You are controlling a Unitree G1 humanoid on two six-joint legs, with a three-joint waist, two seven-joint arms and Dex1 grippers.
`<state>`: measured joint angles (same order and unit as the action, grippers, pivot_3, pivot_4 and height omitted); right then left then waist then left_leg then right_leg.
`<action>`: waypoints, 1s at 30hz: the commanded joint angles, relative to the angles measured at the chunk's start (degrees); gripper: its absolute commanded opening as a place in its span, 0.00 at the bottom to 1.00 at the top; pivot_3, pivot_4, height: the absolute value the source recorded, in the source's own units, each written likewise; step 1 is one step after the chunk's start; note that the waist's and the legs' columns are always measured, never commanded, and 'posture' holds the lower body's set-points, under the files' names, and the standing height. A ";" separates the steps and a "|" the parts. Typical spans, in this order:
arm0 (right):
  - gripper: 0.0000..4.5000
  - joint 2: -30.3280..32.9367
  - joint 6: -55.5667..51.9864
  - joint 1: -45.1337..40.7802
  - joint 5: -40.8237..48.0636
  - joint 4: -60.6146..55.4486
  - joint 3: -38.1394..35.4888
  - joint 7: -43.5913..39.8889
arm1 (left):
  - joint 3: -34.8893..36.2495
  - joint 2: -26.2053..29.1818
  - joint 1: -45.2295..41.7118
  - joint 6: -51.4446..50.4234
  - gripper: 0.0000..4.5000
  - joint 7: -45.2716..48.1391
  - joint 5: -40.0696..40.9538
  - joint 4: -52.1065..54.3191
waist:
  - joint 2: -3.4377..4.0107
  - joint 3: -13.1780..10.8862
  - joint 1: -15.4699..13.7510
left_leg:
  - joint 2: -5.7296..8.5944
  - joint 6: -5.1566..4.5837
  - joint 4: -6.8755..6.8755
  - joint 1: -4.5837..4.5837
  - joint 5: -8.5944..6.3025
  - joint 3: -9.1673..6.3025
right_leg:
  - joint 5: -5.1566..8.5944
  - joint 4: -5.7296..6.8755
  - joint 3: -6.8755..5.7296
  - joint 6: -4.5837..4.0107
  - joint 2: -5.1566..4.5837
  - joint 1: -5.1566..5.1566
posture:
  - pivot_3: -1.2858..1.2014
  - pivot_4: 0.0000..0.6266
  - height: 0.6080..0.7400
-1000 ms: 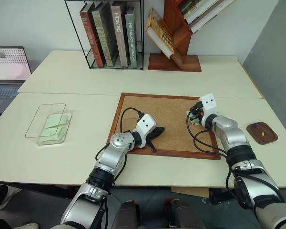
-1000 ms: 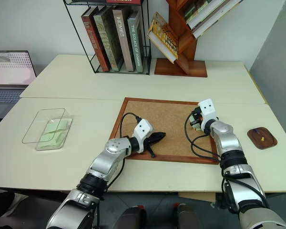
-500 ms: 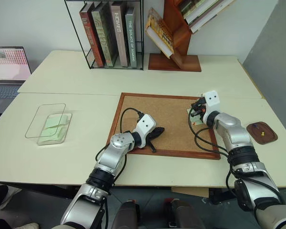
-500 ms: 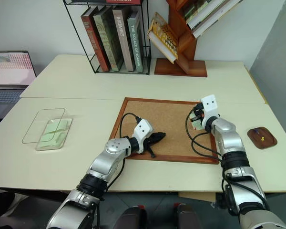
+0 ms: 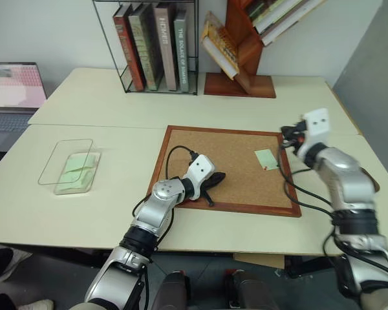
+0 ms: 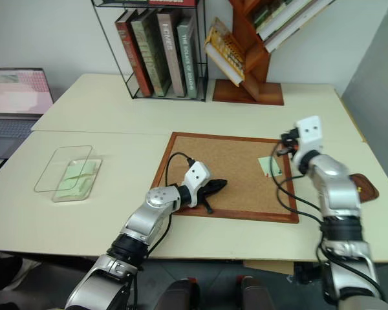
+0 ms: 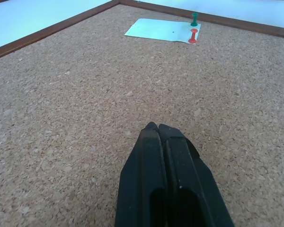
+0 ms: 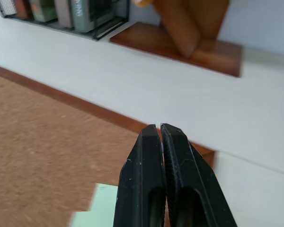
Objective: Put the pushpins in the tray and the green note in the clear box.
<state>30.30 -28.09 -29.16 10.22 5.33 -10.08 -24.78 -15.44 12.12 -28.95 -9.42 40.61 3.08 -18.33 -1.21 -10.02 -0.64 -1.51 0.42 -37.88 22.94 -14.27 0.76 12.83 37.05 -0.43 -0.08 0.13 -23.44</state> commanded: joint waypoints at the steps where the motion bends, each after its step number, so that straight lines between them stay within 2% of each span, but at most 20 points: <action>1: 0.01 6.71 -2.73 7.03 -1.36 -5.46 -7.11 1.44 | -0.59 -0.19 0.45 0.26 0.00 -0.33 -1.35 -2.44 | 0.08 0.04 0.04 | 0.04 0.00 0.03 -0.01 0.00 0.04 | 0.01 0.00 0.02 0.01 -0.04 -0.01 | 0.52 0.24 1.00; 9: 0.01 12.69 -3.75 16.98 -4.04 -3.36 -12.28 3.58 | -0.67 -0.58 -0.28 1.43 0.00 -0.01 -1.80 -4.05 | 0.42 0.24 0.61 | 0.08 -0.06 -0.02 -0.11 0.03 0.07 | -0.03 0.04 -0.02 0.09 -0.04 0.03 | 0.52 0.24 1.00; 14: 0.01 12.55 -3.54 17.75 -4.59 -0.88 -12.13 4.47 | -0.61 -0.69 -0.58 1.82 0.00 0.10 -1.96 -4.57 | 0.53 0.31 0.72 | 0.12 -0.08 -0.05 -0.12 0.04 0.08 | -0.03 0.02 -0.01 0.09 -0.03 0.05 | 0.52 0.24 1.00; 15: 0.06 12.26 -3.48 17.46 -4.60 -0.18 -11.93 4.62 | -0.56 -0.69 -0.63 1.91 0.00 0.08 -2.00 -4.69 | 0.53 0.31 0.72 | 0.14 -0.08 -0.05 -0.11 0.05 0.08 | -0.03 0.01 0.01 0.10 -0.03 0.05 | 0.52 0.24 1.00; 16: 0.06 11.94 -3.43 17.11 -4.50 0.47 -11.80 4.76 | -0.53 -0.69 -0.66 1.97 0.00 0.04 -2.04 -4.79 | 0.54 0.32 0.73 | 0.15 -0.08 -0.05 -0.11 0.05 0.09 | -0.03 0.01 0.02 0.10 -0.04 0.06 | 0.52 0.24 1.00; 30: 0.73 11.93 0.60 13.21 -5.36 7.42 -9.90 6.53 | -0.29 -0.25 -0.14 2.04 0.00 -0.36 -2.31 -4.18 | 0.57 0.33 0.67 | 0.20 -0.09 -0.04 -0.08 0.05 0.05 | -0.05 -0.03 0.01 0.13 -0.04 0.06 | 0.52 0.24 1.00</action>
<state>41.45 -29.17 -14.72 5.26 13.65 -19.04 -18.95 -15.32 11.78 -29.89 -7.00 40.60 1.89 -21.30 -0.64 -9.69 0.03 -1.31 0.34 -37.91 22.87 -14.22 0.80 12.78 37.01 -0.43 0.06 0.08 -23.38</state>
